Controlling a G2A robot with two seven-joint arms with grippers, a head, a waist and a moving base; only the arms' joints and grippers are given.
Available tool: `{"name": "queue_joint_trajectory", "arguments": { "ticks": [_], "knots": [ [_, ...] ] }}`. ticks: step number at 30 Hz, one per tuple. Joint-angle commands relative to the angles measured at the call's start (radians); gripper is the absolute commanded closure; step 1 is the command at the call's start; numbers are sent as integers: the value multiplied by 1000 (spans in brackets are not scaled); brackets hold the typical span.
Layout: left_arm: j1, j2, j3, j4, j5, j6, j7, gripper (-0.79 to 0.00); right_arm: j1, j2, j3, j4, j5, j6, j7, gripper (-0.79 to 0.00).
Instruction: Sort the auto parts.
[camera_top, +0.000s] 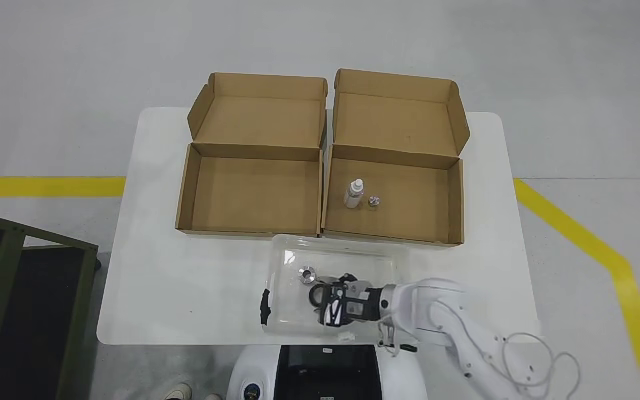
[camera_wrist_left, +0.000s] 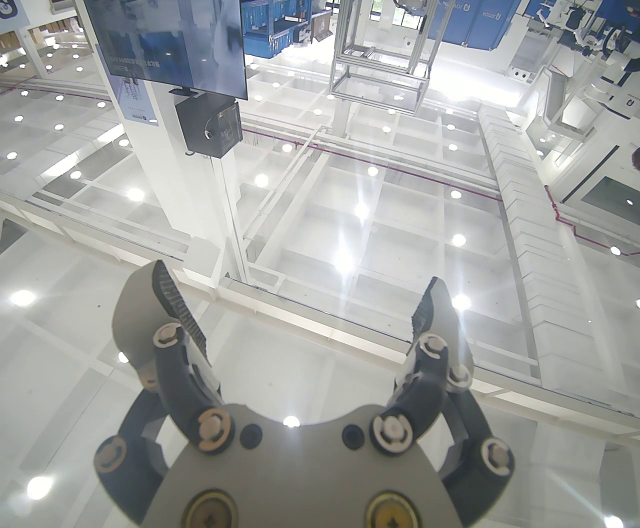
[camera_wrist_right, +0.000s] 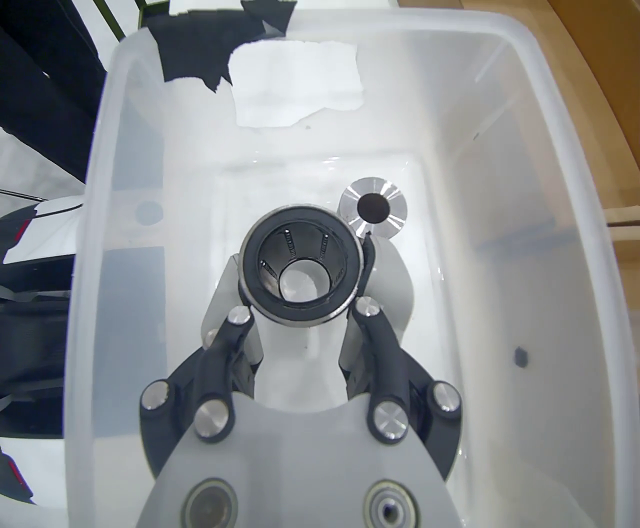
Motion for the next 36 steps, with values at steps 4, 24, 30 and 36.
{"name": "queue_joint_trajectory", "arguments": {
  "ticks": [4,24,30,36],
  "knots": [
    [0,0,0,0,0,0,0,-785,-28,11,52,-50,88,-21,6,0],
    [0,0,0,0,0,0,0,-785,-43,9,124,-161,683,86,-61,0],
    [0,0,0,0,0,0,0,-785,-23,1,127,-157,798,150,-94,0],
    [0,0,0,0,0,0,0,-785,-24,-3,153,-149,901,194,-134,0]
  ]
}}
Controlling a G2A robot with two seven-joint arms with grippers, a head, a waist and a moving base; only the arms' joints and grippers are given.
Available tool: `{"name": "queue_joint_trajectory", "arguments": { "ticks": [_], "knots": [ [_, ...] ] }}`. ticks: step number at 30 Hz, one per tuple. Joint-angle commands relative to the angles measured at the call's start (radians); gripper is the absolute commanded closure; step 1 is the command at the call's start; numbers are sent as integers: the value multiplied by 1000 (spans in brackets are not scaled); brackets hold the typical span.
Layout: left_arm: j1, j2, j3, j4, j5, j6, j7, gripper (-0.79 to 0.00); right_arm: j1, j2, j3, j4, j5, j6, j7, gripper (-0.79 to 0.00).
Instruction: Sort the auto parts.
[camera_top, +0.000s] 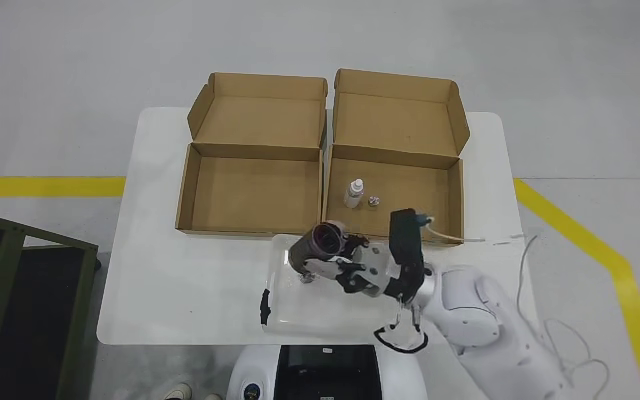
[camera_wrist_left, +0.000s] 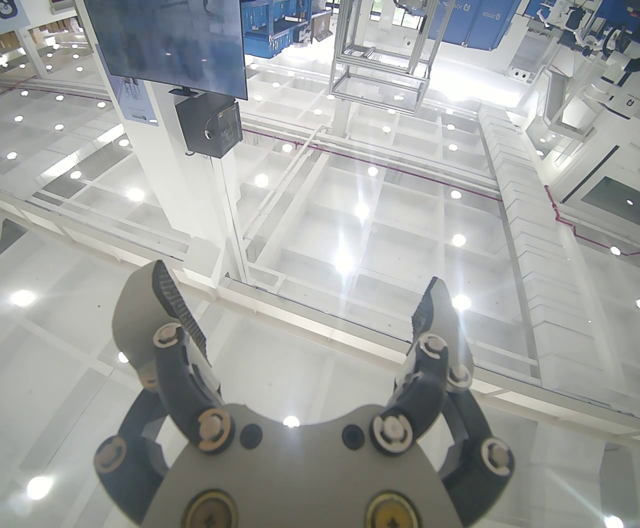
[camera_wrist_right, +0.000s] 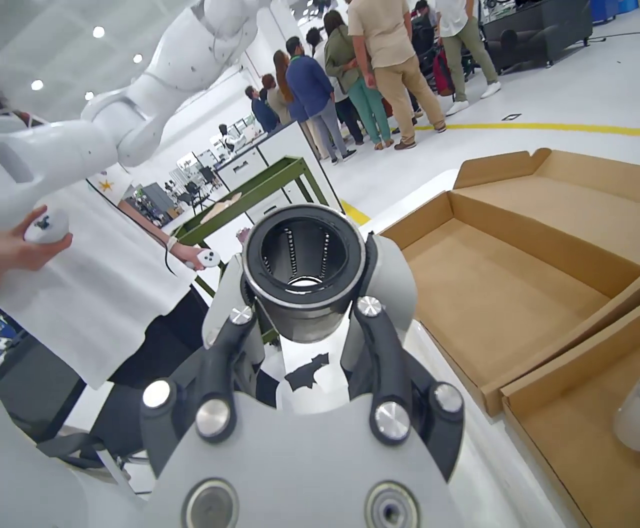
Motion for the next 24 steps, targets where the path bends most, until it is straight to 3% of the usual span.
{"name": "queue_joint_trajectory", "arguments": {
  "ticks": [1,15,24],
  "knots": [
    [0,0,0,0,0,0,0,-785,-1,0,14,0,19,12,-7,0],
    [0,0,0,0,0,0,0,-785,-37,-4,75,-27,157,48,-51,0],
    [0,0,0,0,0,0,0,-785,-28,-10,69,-22,141,67,-46,0]
  ]
}}
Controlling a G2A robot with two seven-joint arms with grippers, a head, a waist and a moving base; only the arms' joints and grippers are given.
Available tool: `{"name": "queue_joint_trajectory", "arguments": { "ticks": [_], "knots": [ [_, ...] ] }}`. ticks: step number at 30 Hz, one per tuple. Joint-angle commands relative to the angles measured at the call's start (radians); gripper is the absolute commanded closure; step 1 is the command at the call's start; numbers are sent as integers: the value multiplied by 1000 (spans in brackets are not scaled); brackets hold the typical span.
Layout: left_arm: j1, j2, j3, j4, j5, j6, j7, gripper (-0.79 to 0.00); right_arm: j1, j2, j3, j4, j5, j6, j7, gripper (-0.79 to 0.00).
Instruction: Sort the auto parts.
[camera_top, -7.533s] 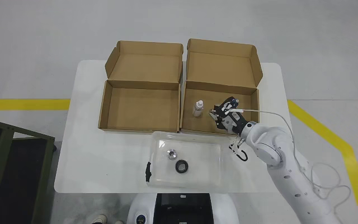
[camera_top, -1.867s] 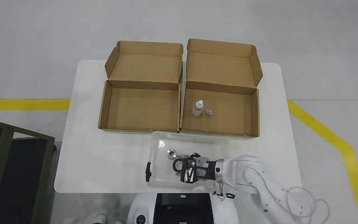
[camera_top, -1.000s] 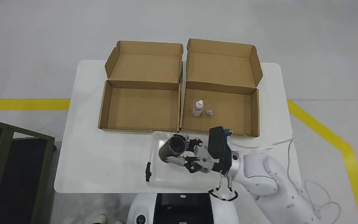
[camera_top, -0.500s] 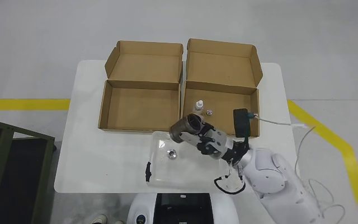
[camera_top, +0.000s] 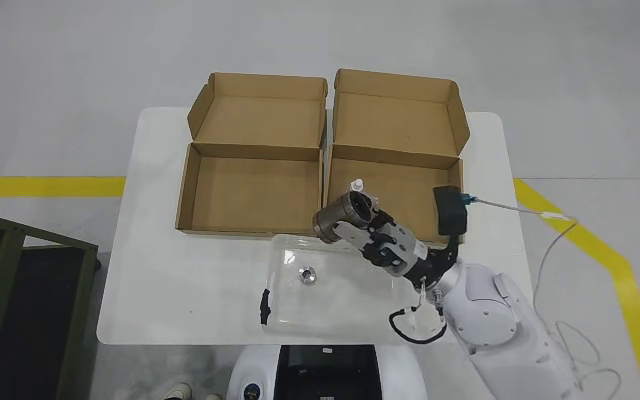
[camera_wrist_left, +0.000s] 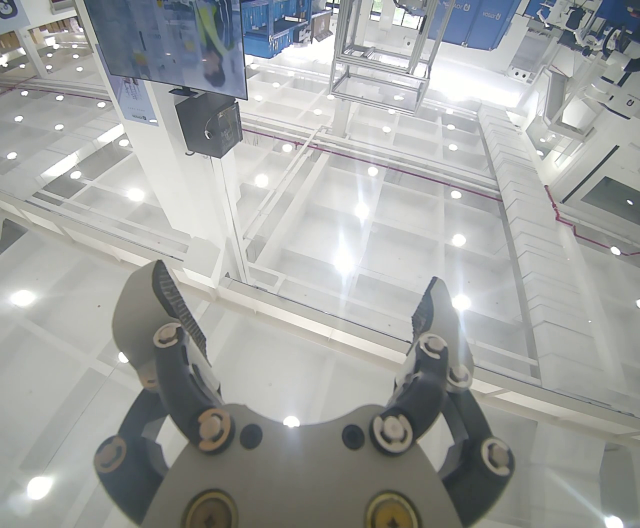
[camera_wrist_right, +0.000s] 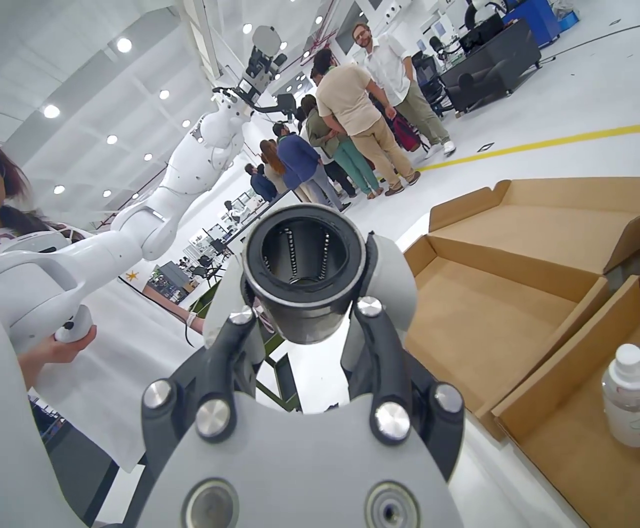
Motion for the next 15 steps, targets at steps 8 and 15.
{"name": "queue_joint_trajectory", "arguments": {
  "ticks": [8,15],
  "knots": [
    [0,0,0,0,0,0,0,-785,35,-14,-56,29,-85,15,-2,0],
    [0,0,0,0,0,0,0,-785,89,-33,-147,76,-130,25,17,0]
  ]
}}
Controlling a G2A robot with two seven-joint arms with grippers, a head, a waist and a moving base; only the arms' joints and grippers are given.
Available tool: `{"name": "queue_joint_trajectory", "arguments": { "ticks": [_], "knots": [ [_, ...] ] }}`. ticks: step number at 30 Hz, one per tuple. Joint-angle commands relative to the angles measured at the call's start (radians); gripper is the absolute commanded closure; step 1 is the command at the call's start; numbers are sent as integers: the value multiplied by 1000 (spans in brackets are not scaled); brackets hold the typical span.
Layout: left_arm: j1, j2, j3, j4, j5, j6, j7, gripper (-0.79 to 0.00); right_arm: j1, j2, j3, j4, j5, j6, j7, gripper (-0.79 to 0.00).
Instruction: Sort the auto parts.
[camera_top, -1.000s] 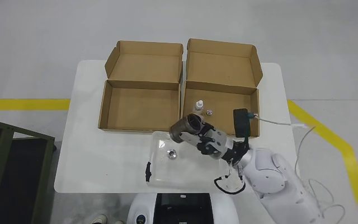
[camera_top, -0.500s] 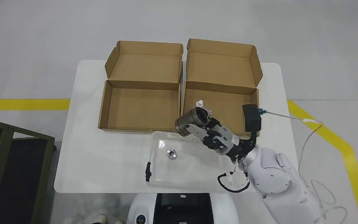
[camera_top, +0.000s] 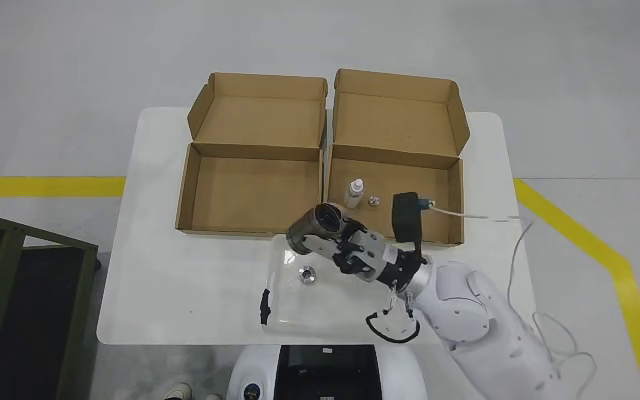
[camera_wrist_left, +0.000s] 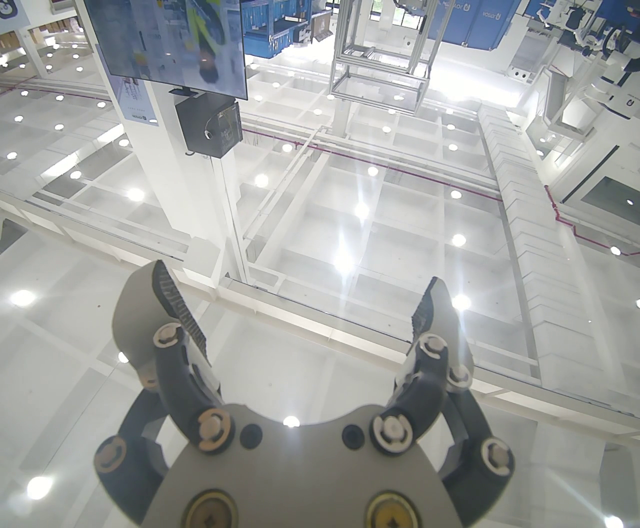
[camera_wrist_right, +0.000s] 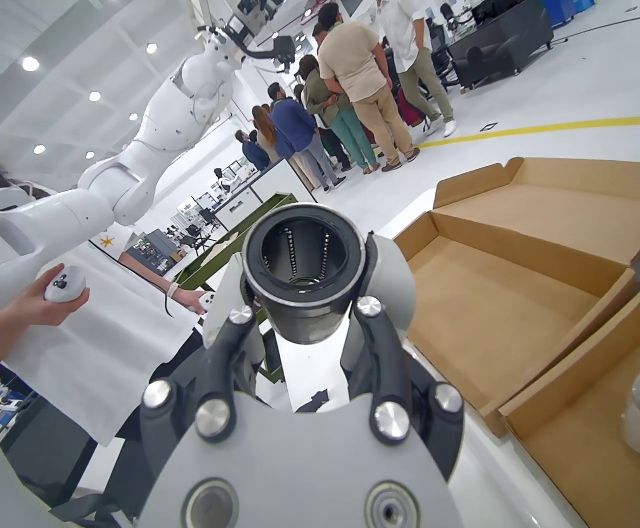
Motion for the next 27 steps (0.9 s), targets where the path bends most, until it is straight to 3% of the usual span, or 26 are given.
{"name": "queue_joint_trajectory", "arguments": {
  "ticks": [1,27],
  "knots": [
    [0,0,0,0,0,0,0,-785,18,-6,-29,19,-13,7,6,0],
    [0,0,0,0,0,0,0,-785,290,-122,-310,259,-463,228,-81,0]
  ]
}}
